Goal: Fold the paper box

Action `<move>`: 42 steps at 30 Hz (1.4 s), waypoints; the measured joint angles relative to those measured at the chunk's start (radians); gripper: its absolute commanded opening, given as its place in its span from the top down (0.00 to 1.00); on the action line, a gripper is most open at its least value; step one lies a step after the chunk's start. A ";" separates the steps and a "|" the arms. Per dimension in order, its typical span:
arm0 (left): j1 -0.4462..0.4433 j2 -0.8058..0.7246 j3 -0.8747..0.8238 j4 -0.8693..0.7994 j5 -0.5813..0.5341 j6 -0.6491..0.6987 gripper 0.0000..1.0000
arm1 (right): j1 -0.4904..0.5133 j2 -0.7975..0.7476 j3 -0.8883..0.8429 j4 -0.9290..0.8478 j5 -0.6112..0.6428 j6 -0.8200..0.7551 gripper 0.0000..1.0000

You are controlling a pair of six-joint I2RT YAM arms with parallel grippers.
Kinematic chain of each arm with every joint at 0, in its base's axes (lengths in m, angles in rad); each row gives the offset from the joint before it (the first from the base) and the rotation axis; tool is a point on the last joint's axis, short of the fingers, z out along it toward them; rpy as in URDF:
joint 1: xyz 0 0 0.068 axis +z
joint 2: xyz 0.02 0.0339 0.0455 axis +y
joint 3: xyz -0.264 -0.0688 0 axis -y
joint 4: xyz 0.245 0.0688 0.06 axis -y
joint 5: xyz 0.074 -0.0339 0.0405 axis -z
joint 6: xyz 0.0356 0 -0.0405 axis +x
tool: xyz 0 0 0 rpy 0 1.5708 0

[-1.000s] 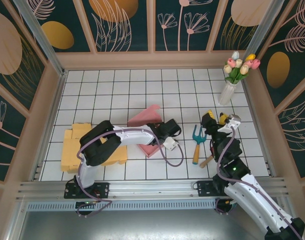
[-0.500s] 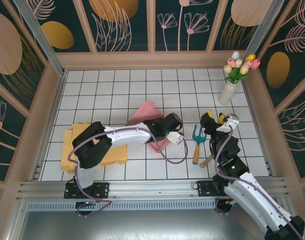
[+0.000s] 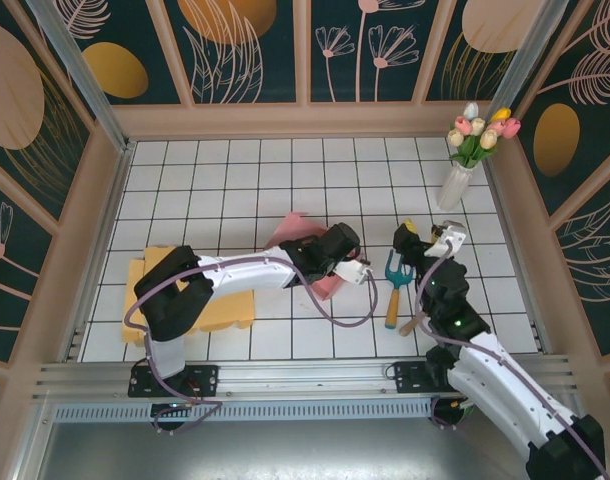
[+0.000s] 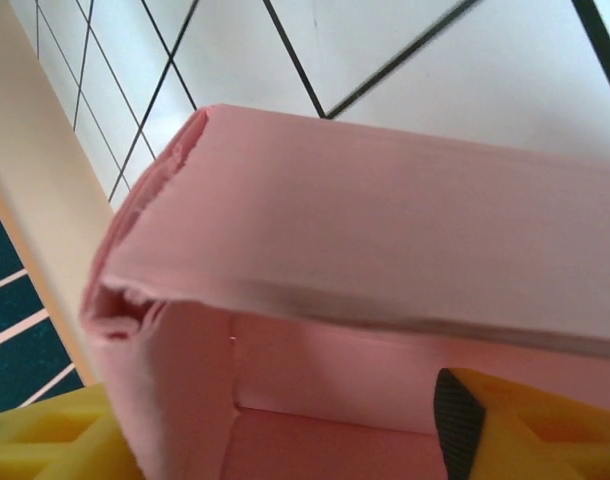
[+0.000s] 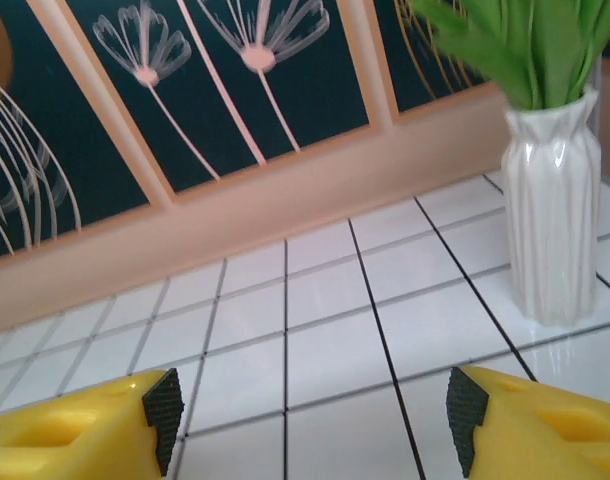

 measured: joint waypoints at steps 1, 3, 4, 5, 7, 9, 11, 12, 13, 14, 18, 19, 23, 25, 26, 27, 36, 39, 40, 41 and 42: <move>0.002 0.008 0.008 0.004 0.011 -0.011 0.23 | -0.013 0.030 0.005 -0.004 -0.016 0.010 0.26; 0.006 0.023 0.024 0.010 0.037 -0.034 0.21 | -0.036 0.077 0.014 -0.014 -0.045 0.023 0.26; 0.010 0.030 0.031 0.016 0.050 -0.044 0.21 | -0.047 0.094 0.016 -0.018 -0.060 0.033 0.27; 0.013 0.035 0.036 0.021 0.062 -0.053 0.21 | -0.060 0.105 0.018 -0.021 -0.077 0.041 0.27; 0.022 0.038 0.038 0.035 0.091 -0.068 0.21 | -0.087 0.119 0.018 -0.021 -0.120 0.055 0.28; 0.032 0.038 0.038 0.050 0.124 -0.082 0.21 | -0.119 0.132 0.019 -0.021 -0.180 0.069 0.28; 0.041 0.037 0.032 0.076 0.155 -0.094 0.21 | -0.154 0.162 0.027 -0.021 -0.262 0.080 0.29; 0.045 0.036 0.026 0.092 0.168 -0.098 0.21 | -0.165 0.178 0.033 -0.021 -0.296 0.084 0.29; 0.048 0.035 0.016 0.109 0.180 -0.100 0.21 | -0.172 0.198 0.042 -0.021 -0.336 0.087 0.29; 0.051 0.034 0.006 0.120 0.191 -0.103 0.21 | -0.175 0.219 0.050 -0.020 -0.375 0.091 0.29; 0.058 0.028 -0.021 0.135 0.219 -0.109 0.21 | -0.175 0.290 0.077 -0.013 -0.524 0.095 0.30; 0.059 0.026 -0.021 0.136 0.225 -0.109 0.21 | -0.175 0.309 0.084 -0.011 -0.554 0.097 0.30; 0.059 0.018 -0.021 0.141 0.237 -0.113 0.21 | -0.175 0.378 0.097 0.003 -0.621 0.111 0.30; 0.059 0.010 -0.021 0.141 0.240 -0.114 0.20 | -0.175 0.418 0.097 0.007 -0.646 0.120 0.31; 0.059 0.006 -0.021 0.143 0.243 -0.118 0.20 | -0.175 0.436 0.098 0.007 -0.655 0.125 0.31; 0.059 0.001 -0.021 0.145 0.243 -0.122 0.20 | -0.175 0.456 0.101 0.006 -0.661 0.129 0.31; 0.069 -0.021 -0.023 0.208 0.266 -0.167 0.16 | -0.177 0.517 0.122 0.008 -0.666 0.155 0.32; 0.071 -0.033 -0.023 0.224 0.274 -0.188 0.16 | -0.177 0.512 0.122 0.007 -0.648 0.163 0.31; 0.072 -0.039 -0.023 0.227 0.277 -0.193 0.16 | -0.177 0.508 0.122 0.008 -0.641 0.166 0.32; 0.072 -0.045 -0.024 0.229 0.277 -0.199 0.16 | -0.177 0.502 0.122 0.007 -0.636 0.166 0.31; 0.072 -0.052 -0.026 0.232 0.277 -0.207 0.17 | -0.177 0.495 0.122 0.007 -0.626 0.166 0.31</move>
